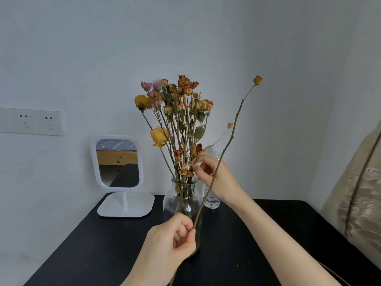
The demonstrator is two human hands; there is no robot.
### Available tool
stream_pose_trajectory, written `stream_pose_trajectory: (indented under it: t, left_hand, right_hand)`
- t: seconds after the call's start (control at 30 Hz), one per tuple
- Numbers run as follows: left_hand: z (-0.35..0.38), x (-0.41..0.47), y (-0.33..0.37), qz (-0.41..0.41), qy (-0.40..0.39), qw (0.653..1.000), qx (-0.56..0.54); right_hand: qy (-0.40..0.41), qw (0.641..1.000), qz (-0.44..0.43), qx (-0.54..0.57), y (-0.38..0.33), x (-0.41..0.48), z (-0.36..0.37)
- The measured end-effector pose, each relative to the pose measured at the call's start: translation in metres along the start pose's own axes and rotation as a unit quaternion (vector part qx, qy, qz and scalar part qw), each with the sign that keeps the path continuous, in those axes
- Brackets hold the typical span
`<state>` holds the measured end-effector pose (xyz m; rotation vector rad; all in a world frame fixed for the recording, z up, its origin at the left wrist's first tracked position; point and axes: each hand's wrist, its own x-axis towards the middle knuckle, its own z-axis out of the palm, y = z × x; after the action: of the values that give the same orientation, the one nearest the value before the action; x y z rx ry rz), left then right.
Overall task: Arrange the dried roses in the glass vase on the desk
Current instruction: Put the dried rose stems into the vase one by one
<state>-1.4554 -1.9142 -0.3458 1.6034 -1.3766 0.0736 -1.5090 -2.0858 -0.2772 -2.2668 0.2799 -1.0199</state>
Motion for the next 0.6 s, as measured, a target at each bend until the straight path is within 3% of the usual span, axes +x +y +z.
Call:
stream_pose_trajectory:
  t: [0.23,0.43,0.6]
  left_hand:
    - [0.002,0.0,0.001,0.001,0.007,1.0,-0.007]
    - [0.002,-0.001,0.0,0.007,0.002,1.0,-0.001]
    - [0.0,-0.002,-0.003,-0.002,0.003,1.0,0.001]
  right_hand:
    - [0.054,0.991,0.066,0.106,0.021,-0.016,0.002]
    - [-0.127,0.975,0.146,0.111,0.034,-0.012,0.016]
    - [-0.111,0.976,0.131,0.132,0.028,-0.008,0.028]
